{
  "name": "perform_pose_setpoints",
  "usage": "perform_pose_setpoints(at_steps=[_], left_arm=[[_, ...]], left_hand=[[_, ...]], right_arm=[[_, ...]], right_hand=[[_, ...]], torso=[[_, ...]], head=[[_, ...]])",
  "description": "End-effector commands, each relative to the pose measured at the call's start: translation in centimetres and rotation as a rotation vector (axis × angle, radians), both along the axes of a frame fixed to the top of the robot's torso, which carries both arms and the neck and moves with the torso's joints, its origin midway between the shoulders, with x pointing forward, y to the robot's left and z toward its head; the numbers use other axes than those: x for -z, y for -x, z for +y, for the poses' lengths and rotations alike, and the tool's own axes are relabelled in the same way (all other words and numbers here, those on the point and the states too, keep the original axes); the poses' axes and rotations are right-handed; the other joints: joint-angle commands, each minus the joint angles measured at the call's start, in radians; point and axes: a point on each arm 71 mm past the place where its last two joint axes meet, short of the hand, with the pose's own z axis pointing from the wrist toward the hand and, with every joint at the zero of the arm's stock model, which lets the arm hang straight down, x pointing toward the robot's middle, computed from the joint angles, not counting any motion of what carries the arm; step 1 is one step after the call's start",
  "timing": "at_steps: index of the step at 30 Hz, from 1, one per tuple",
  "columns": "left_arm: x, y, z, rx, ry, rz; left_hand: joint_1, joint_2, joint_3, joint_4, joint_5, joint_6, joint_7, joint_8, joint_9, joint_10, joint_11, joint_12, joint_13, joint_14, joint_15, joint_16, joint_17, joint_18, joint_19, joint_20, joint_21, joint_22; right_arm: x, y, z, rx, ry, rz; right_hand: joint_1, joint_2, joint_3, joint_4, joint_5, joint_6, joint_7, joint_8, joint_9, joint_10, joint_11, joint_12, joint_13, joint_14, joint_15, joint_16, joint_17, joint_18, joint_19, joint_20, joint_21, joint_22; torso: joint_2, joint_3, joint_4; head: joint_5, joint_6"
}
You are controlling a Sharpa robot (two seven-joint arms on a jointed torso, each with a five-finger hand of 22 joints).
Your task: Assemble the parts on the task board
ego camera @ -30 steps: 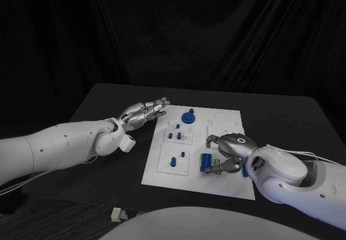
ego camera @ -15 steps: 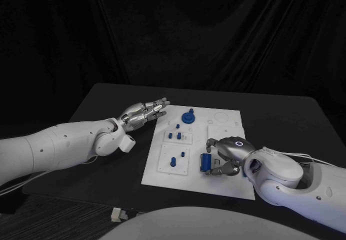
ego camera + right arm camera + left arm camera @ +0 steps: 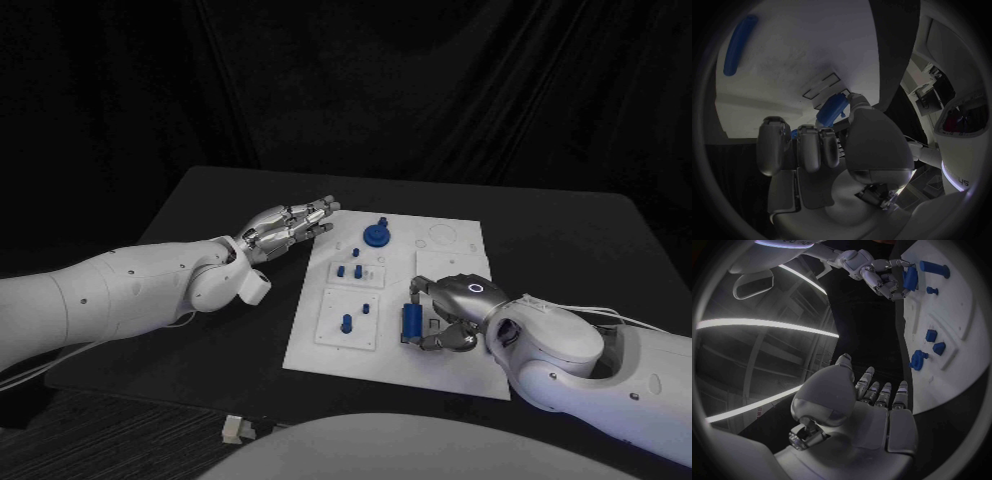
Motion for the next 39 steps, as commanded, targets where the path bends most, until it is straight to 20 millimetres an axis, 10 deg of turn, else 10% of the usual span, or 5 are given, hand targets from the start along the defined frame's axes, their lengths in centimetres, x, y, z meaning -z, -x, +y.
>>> perform_pose_setpoints(at_steps=[1, 8, 16, 31, 39], left_arm=[[-0.37, 0.05, -0.13, 0.004, 0.049, -0.034], [-0.36, 0.05, -0.09, 0.004, 0.048, -0.034], [-0.35, 0.05, -0.07, 0.003, 0.047, -0.034], [-0.30, 0.05, -0.07, 0.005, 0.046, -0.030], [-0.27, 0.05, -0.13, 0.007, 0.047, -0.028]], left_hand=[[0.010, 0.000, -0.001, -0.007, 0.007, 0.006, 0.004, 0.004, 0.001, -0.001, 0.007, -0.001, 0.000, 0.000, 0.006, -0.004, -0.002, 0.015, -0.001, 0.008, -0.003, 0.001], [0.011, 0.000, 0.000, -0.008, 0.007, 0.007, 0.005, 0.004, 0.001, -0.001, 0.008, -0.001, 0.000, 0.000, 0.006, -0.004, -0.002, 0.015, -0.001, 0.009, -0.002, 0.001], [0.011, 0.000, 0.000, -0.008, 0.007, 0.006, 0.005, 0.004, 0.001, -0.001, 0.008, -0.001, 0.000, 0.000, 0.007, -0.004, -0.002, 0.015, -0.001, 0.009, -0.002, 0.001], [0.010, 0.001, 0.000, -0.008, 0.006, 0.007, 0.006, 0.005, 0.001, 0.000, 0.009, -0.001, 0.000, 0.000, 0.007, -0.004, -0.002, 0.015, -0.001, 0.009, -0.002, 0.001], [0.010, 0.001, 0.000, -0.008, 0.006, 0.007, 0.006, 0.005, 0.001, 0.000, 0.009, -0.001, 0.000, 0.000, 0.007, -0.004, -0.002, 0.015, -0.001, 0.009, -0.002, 0.001]], right_arm=[[-0.08, 0.12, 0.11, -0.020, -0.019, -0.015], [-0.22, 0.24, 0.08, -0.031, -0.033, -0.019], [-0.28, 0.51, -0.15, -0.033, -0.024, -0.009], [-0.10, 0.65, -0.49, -0.020, 0.013, 0.011], [0.19, 0.64, -0.52, -0.016, 0.048, 0.030]], right_hand=[[0.003, 0.008, 0.014, 0.003, 0.106, 0.007, -0.008, 0.015, -0.007, 0.103, -0.007, 0.003, 0.263, 0.078, -0.010, 0.003, 0.146, 0.009, 0.018, -0.010, 0.003, 0.199], [-0.032, 0.001, 0.057, 0.008, 0.308, 0.027, -0.010, 0.007, -0.054, 0.103, -0.011, 0.003, 0.263, 0.079, -0.013, 0.004, 0.149, 0.008, 0.020, -0.013, 0.007, 0.200], [-0.085, -0.002, 0.088, 0.010, 0.369, 0.036, -0.009, -0.009, -0.089, 0.103, -0.011, 0.003, 0.263, 0.078, -0.013, 0.003, 0.148, 0.008, 0.020, -0.014, 0.006, 0.200], [-0.138, -0.009, 0.118, 0.008, 0.322, 0.012, 0.000, -0.067, -0.159, 0.103, -0.004, 0.003, 0.263, 0.078, -0.008, 0.004, 0.150, 0.009, 0.017, -0.010, -0.002, 0.198], [-0.148, -0.011, 0.118, 0.008, 0.236, -0.046, 0.024, -0.170, -0.282, 0.103, 0.016, 0.003, 0.263, 0.083, 0.011, 0.020, 0.179, 0.012, 0.010, 0.006, -0.014, 0.195]], torso=[[0.000, 0.0003, 0.0000], [0.000, 0.0003, -0.0002], [0.000, 0.0003, -0.0001], [0.000, 0.0003, 0.0002], [0.000, 0.0001, 0.0004]], head=[[-0.001, 0.000], [0.001, 0.000], [0.002, 0.000], [-0.001, 0.000], [0.000, 0.000]])
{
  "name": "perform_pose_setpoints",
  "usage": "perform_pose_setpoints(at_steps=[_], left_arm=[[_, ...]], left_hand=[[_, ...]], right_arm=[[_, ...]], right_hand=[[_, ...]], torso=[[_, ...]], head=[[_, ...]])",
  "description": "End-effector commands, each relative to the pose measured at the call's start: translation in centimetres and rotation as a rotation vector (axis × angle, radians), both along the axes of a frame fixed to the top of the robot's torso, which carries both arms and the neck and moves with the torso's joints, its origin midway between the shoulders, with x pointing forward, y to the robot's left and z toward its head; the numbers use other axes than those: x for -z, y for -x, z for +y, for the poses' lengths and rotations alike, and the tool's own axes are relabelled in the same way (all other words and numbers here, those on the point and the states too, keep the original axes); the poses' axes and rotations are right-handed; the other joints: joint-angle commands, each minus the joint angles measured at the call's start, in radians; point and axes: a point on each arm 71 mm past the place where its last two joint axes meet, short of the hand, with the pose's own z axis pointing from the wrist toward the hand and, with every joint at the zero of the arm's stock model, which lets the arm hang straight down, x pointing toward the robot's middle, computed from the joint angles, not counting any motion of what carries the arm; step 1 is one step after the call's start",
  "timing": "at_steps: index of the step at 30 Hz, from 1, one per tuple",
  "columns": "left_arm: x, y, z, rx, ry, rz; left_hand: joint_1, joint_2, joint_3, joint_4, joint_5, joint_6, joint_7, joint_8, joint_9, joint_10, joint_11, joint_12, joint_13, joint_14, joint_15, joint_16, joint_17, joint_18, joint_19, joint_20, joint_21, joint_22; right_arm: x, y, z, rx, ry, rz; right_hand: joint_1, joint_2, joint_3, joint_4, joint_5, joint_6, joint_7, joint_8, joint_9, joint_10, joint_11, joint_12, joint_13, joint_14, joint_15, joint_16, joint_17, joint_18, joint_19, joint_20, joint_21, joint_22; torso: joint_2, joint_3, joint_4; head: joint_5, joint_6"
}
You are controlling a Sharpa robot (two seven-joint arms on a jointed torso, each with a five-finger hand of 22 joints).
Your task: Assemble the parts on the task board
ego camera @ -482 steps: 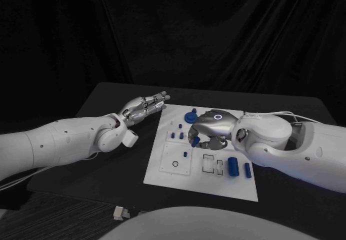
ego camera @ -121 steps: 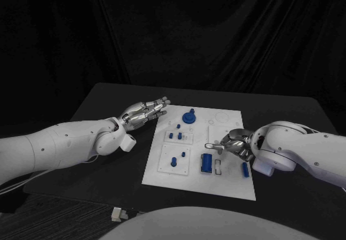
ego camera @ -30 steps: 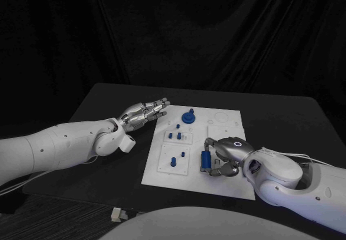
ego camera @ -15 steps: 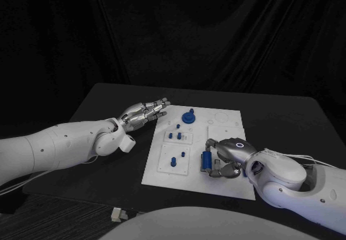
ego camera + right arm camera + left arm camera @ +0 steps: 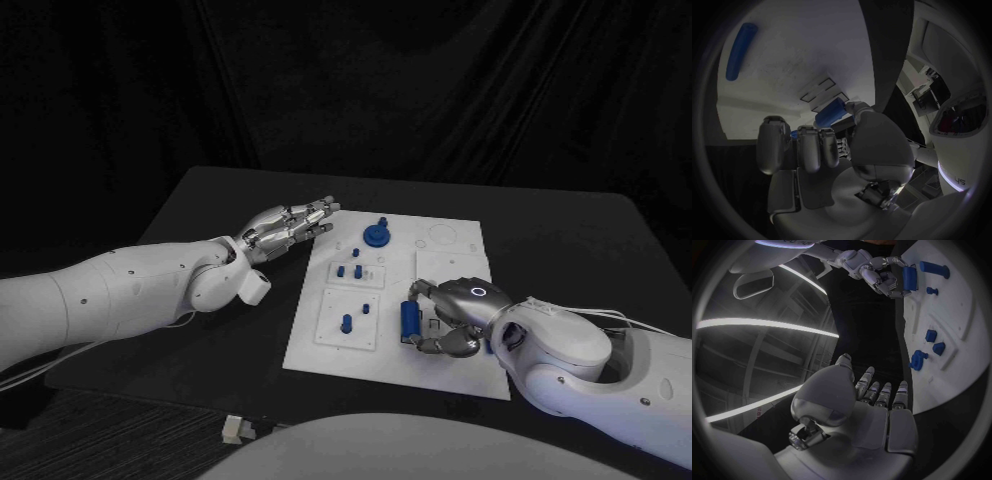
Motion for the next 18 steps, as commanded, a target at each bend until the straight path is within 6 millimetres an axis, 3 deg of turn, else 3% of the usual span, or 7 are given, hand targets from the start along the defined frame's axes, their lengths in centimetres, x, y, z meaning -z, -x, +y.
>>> perform_pose_setpoints(at_steps=[1, 6, 12, 18], left_arm=[[-0.32, 0.06, -0.16, 0.005, 0.046, -0.030], [-0.31, 0.07, -0.14, 0.006, 0.045, -0.029], [-0.30, 0.08, -0.12, 0.006, 0.045, -0.028], [-0.29, 0.08, -0.10, 0.006, 0.044, -0.027]], left_hand=[[0.010, 0.001, 0.000, -0.008, 0.003, 0.003, 0.002, 0.005, 0.001, 0.000, 0.009, -0.001, 0.000, 0.000, 0.007, -0.004, -0.001, 0.015, -0.001, 0.009, -0.002, 0.002], [0.010, 0.001, 0.000, -0.008, 0.003, 0.003, 0.002, 0.005, 0.001, 0.000, 0.009, -0.001, 0.000, 0.000, 0.007, -0.004, -0.001, 0.015, -0.001, 0.009, -0.002, 0.002], [0.009, 0.003, 0.001, -0.008, 0.003, 0.004, 0.003, 0.005, 0.001, 0.000, 0.010, -0.001, 0.000, 0.000, 0.008, -0.004, -0.001, 0.015, -0.001, 0.009, -0.002, 0.002], [0.009, 0.003, 0.001, -0.008, 0.003, 0.004, 0.003, 0.005, 0.001, 0.000, 0.010, -0.001, 0.000, 0.000, 0.008, -0.004, -0.001, 0.015, 0.000, 0.010, -0.002, 0.002]], right_arm=[[0.34, 0.08, -0.09, 0.009, 0.045, 0.015], [0.46, 0.10, -0.07, 0.011, 0.062, 0.024], [0.64, 0.12, -0.19, 0.018, 0.089, 0.036], [0.63, 0.23, -0.26, 0.023, 0.098, 0.040]], right_hand=[[-0.004, -0.012, -0.010, -0.001, -0.024, 0.000, 0.005, -0.015, -0.027, 0.105, 0.011, 0.003, 0.263, 0.085, 0.009, 0.002, 0.181, 0.012, 0.014, 0.010, -0.006, 0.194], [-0.011, -0.008, -0.013, 0.000, -0.035, 0.011, 0.007, -0.021, -0.043, 0.105, 0.013, 0.003, 0.263, 0.085, 0.011, 0.001, 0.179, 0.013, 0.012, 0.012, -0.010, 0.193], [-0.011, -0.006, -0.022, -0.002, -0.085, 0.013, 0.013, -0.050, -0.089, 0.105, 0.019, 0.003, 0.263, 0.081, 0.016, -0.005, 0.168, 0.016, 0.007, 0.017, -0.022, 0.189], [-0.007, 0.000, -0.024, -0.003, -0.095, 0.041, 0.014, -0.052, -0.110, 0.105, 0.020, 0.003, 0.263, 0.081, 0.018, -0.007, 0.165, 0.017, 0.005, 0.019, -0.027, 0.188]], torso=[[0.000, -0.0003, 0.0003], [0.000, -0.0001, 0.0000], [0.000, -0.0003, -0.0003], [0.000, -0.0002, 0.0002]], head=[[0.001, 0.000], [0.000, 0.000], [0.002, 0.000], [0.000, 0.000]])
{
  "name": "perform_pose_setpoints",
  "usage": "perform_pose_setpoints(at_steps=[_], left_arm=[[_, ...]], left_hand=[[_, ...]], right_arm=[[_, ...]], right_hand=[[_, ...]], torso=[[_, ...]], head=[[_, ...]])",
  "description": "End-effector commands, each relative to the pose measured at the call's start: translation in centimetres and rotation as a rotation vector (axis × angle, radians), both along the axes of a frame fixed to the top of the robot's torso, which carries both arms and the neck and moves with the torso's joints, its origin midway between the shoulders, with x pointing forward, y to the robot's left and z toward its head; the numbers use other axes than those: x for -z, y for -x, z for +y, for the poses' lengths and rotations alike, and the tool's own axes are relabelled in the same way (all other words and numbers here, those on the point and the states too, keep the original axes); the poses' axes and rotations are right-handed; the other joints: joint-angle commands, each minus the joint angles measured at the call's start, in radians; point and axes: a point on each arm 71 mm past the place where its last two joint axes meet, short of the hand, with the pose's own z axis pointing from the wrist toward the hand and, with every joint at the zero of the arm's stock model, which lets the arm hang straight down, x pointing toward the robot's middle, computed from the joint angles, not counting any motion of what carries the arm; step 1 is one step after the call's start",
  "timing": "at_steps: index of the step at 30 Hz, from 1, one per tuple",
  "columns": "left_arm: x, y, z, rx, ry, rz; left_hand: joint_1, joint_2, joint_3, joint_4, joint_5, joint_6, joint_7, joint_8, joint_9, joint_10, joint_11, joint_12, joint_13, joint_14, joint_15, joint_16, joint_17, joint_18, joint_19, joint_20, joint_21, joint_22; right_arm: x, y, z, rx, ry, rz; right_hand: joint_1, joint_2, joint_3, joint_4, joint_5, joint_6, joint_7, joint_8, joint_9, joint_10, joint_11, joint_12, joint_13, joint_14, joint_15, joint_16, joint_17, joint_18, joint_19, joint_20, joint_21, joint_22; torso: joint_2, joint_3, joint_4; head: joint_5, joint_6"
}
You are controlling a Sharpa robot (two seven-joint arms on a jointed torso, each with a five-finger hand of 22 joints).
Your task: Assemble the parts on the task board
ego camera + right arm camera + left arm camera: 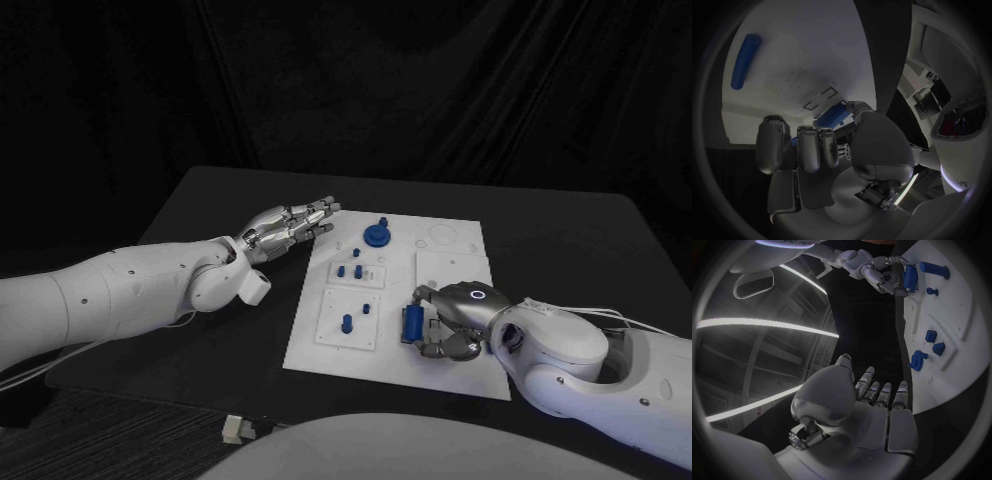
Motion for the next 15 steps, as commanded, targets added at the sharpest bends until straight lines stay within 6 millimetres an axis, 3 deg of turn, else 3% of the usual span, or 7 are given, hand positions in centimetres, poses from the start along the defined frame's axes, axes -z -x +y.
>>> perform_pose_setpoints(at_steps=[1, 10, 15], left_arm=[[-0.30, 0.06, -0.11, 0.004, 0.043, -0.028], [-0.28, 0.04, -0.01, 0.002, 0.040, -0.027], [-0.25, 0.00, 0.06, 0.001, 0.038, -0.026]], left_hand=[[0.009, 0.003, -0.002, -0.005, 0.003, 0.004, 0.003, 0.005, 0.001, 0.000, 0.010, -0.001, 0.000, 0.000, 0.008, -0.004, -0.002, 0.015, 0.000, 0.010, -0.002, 0.001], [0.009, 0.005, -0.001, -0.005, 0.003, 0.005, 0.003, 0.005, 0.001, 0.000, 0.010, -0.001, 0.000, 0.000, 0.009, -0.004, -0.002, 0.015, 0.000, 0.010, -0.002, 0.002], [0.009, 0.005, -0.001, -0.005, 0.004, 0.005, 0.003, 0.005, 0.001, 0.000, 0.011, -0.001, 0.000, 0.000, 0.009, -0.004, -0.002, 0.015, 0.000, 0.010, -0.002, 0.002]], right_arm=[[0.20, 0.16, -0.17, 0.017, 0.037, 0.008], [0.08, 0.35, -0.29, 0.022, 0.035, 0.007], [0.01, 0.41, -0.37, 0.026, 0.029, 0.004]], right_hand=[[0.003, 0.001, -0.004, -0.001, -0.008, 0.025, 0.002, -0.004, -0.011, 0.105, 0.005, 0.003, 0.263, 0.078, 0.008, -0.007, 0.165, 0.017, 0.002, 0.009, -0.005, 0.188], [-0.008, 0.008, -0.009, 0.003, -0.024, 0.041, -0.002, -0.012, -0.032, 0.105, 0.003, 0.003, 0.263, 0.077, 0.006, -0.009, 0.162, 0.018, 0.000, 0.008, -0.010, 0.187], [-0.038, 0.015, -0.020, 0.002, -0.045, 0.024, -0.001, -0.047, -0.071, 0.105, 0.002, 0.003, 0.263, 0.077, 0.004, -0.010, 0.162, 0.019, -0.001, 0.007, -0.014, 0.186]], torso=[[0.001, 0.0001, 0.0000], [0.000, 0.0001, -0.0004], [0.000, 0.0004, -0.0002]], head=[[-0.001, 0.000], [0.000, 0.000], [0.000, 0.000]])
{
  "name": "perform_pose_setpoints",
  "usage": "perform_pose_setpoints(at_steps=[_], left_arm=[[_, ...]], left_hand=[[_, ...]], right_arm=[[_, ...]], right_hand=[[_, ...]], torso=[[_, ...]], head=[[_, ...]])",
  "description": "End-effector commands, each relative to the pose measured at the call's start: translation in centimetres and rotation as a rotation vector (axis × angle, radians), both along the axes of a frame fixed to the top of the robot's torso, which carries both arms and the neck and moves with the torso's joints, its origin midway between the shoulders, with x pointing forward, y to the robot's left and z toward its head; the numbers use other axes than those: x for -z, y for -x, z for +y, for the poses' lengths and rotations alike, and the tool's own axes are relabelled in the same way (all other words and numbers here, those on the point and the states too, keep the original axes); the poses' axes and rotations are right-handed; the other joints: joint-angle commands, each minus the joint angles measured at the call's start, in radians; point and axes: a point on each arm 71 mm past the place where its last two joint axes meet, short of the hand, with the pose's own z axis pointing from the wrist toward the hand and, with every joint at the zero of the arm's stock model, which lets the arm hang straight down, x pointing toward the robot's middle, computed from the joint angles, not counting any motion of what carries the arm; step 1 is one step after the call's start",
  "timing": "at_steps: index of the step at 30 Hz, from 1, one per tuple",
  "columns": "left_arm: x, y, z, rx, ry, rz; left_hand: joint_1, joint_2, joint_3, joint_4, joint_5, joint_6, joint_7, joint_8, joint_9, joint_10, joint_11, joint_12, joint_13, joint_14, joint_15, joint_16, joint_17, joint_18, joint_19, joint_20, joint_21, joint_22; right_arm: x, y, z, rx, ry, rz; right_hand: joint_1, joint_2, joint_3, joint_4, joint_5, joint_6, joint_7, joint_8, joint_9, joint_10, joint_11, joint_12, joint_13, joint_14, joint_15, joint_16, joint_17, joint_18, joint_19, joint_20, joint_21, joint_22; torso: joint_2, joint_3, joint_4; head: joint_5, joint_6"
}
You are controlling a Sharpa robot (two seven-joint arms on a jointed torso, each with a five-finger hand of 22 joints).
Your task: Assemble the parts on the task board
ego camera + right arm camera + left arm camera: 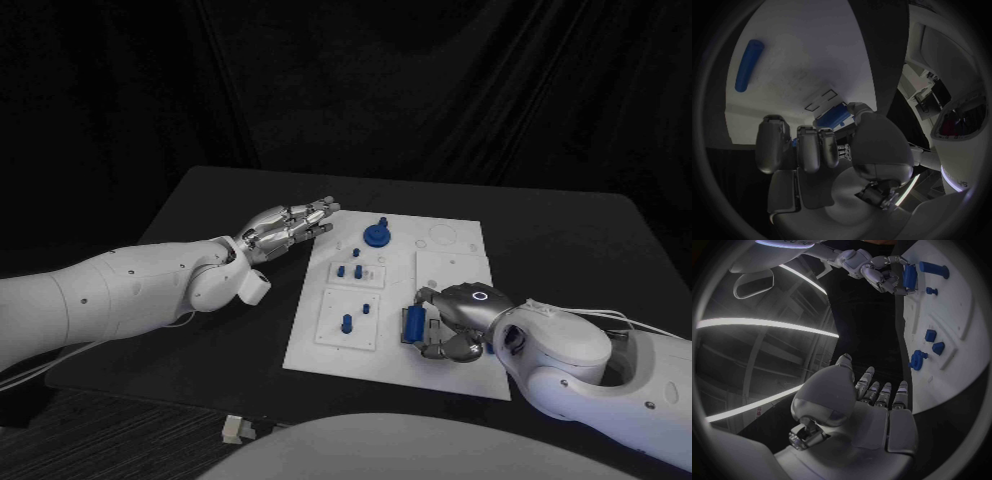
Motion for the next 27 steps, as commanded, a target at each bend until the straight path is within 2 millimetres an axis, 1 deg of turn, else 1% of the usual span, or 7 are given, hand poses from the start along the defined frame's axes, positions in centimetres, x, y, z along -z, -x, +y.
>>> perform_pose_setpoints(at_steps=[1, 5, 6, 9, 12, 21, 27], left_arm=[[-0.28, 0.03, -0.05, 0.002, 0.040, -0.026], [-0.26, 0.02, -0.02, 0.002, 0.038, -0.026], [-0.26, 0.01, -0.02, 0.002, 0.038, -0.026], [-0.25, 0.00, 0.00, 0.001, 0.038, -0.025], [-0.24, 0.00, 0.02, 0.001, 0.037, -0.025], [-0.22, 0.00, 0.09, -0.002, 0.033, -0.024], [-0.20, 0.00, 0.08, -0.001, 0.033, -0.023]], left_hand=[[0.005, 0.001, -0.001, -0.005, 0.004, 0.005, 0.003, 0.005, 0.001, -0.002, 0.008, -0.001, 0.000, 0.000, 0.009, -0.004, -0.001, 0.015, 0.000, 0.010, -0.002, 0.001], [0.005, 0.003, 0.000, -0.004, 0.004, 0.005, 0.004, 0.006, 0.001, -0.002, 0.008, -0.001, 0.000, 0.000, 0.009, -0.004, -0.001, 0.015, 0.000, 0.010, -0.002, 0.001], [0.005, 0.003, 0.000, -0.004, 0.004, 0.005, 0.004, 0.006, 0.001, -0.002, 0.008, -0.001, 0.000, 0.000, 0.009, -0.004, -0.001, 0.015, 0.000, 0.010, -0.002, 0.001], [0.005, 0.003, 0.000, -0.004, 0.004, 0.005, 0.004, 0.006, 0.001, -0.002, 0.008, -0.001, 0.000, 0.000, 0.009, -0.004, -0.001, 0.015, 0.000, 0.010, -0.002, 0.001], [0.005, 0.003, 0.000, -0.004, 0.004, 0.005, 0.004, 0.006, 0.001, -0.002, 0.008, -0.001, 0.000, 0.000, 0.009, -0.004, -0.001, 0.015, 0.000, 0.010, -0.002, 0.001], [0.004, 0.005, 0.003, -0.003, 0.004, 0.004, 0.004, 0.006, 0.001, -0.003, 0.009, -0.001, 0.000, 0.000, 0.010, -0.004, -0.001, 0.015, 0.000, 0.011, -0.002, 0.001], [0.005, 0.006, 0.004, -0.004, 0.005, 0.004, 0.004, 0.006, 0.001, -0.003, 0.009, -0.001, 0.000, 0.000, 0.010, -0.004, -0.001, 0.015, 0.000, 0.011, -0.002, 0.001]], right_arm=[[0.15, 0.16, -0.16, 0.016, 0.017, 0.000], [0.07, 0.20, -0.17, 0.018, 0.010, -0.004], [0.05, 0.21, -0.17, 0.019, 0.007, -0.005], [-0.01, 0.25, -0.21, 0.021, 0.001, -0.008], [-0.09, 0.27, -0.26, 0.023, -0.008, -0.013], [-0.47, 0.34, -0.58, 0.035, -0.050, -0.037], [-0.71, 0.47, -0.67, 0.037, -0.079, -0.050]], right_hand=[[-0.010, 0.000, -0.010, -0.002, -0.017, -0.026, 0.004, -0.030, -0.028, 0.105, 0.003, 0.003, 0.263, 0.077, 0.005, -0.006, 0.161, 0.019, -0.001, 0.007, -0.007, 0.186], [-0.006, -0.005, -0.028, 0.000, -0.059, -0.096, 0.011, -0.123, -0.092, 0.105, 0.007, 0.003, 0.263, 0.076, 0.009, -0.007, 0.160, 0.019, -0.002, 0.010, -0.011, 0.185], [0.002, -0.011, -0.046, 0.001, -0.151, -0.119, 0.014, -0.163, -0.116, 0.105, 0.010, 0.003, 0.263, 0.076, 0.011, -0.008, 0.158, 0.020, -0.003, 0.011, -0.014, 0.184], [0.013, -0.036, -0.090, 0.003, -0.321, -0.143, 0.015, -0.205, -0.145, 0.105, 0.010, 0.003, 0.263, 0.076, 0.013, -0.009, 0.157, 0.020, -0.004, 0.012, -0.016, 0.184], [0.021, -0.062, -0.117, 0.007, -0.407, -0.142, 0.015, -0.201, -0.154, 0.105, 0.012, 0.003, 0.263, 0.076, 0.013, -0.009, 0.158, 0.020, -0.003, 0.014, -0.016, 0.184], [0.045, -0.042, -0.105, 0.006, -0.442, -0.119, 0.014, -0.153, -0.156, 0.105, 0.011, 0.003, 0.263, 0.076, 0.013, -0.009, 0.157, 0.021, -0.004, 0.014, -0.018, 0.183], [0.110, 0.001, -0.073, -0.002, -0.352, -0.055, 0.011, -0.039, -0.145, 0.105, 0.009, 0.003, 0.263, 0.077, 0.011, -0.007, 0.162, 0.020, -0.001, 0.012, -0.015, 0.185]], torso=[[0.000, 0.0004, 0.0002], [0.000, 0.0002, 0.0002], [0.000, 0.0002, 0.0002], [0.000, 0.0000, 0.0002], [0.000, 0.0001, 0.0001], [0.000, 0.0001, 0.0002], [0.000, 0.0002, -0.0001]], head=[[0.000, 0.000], [0.001, 0.000], [0.001, 0.000], [0.002, 0.000], [0.002, 0.000], [0.003, 0.000], [0.002, 0.000]])
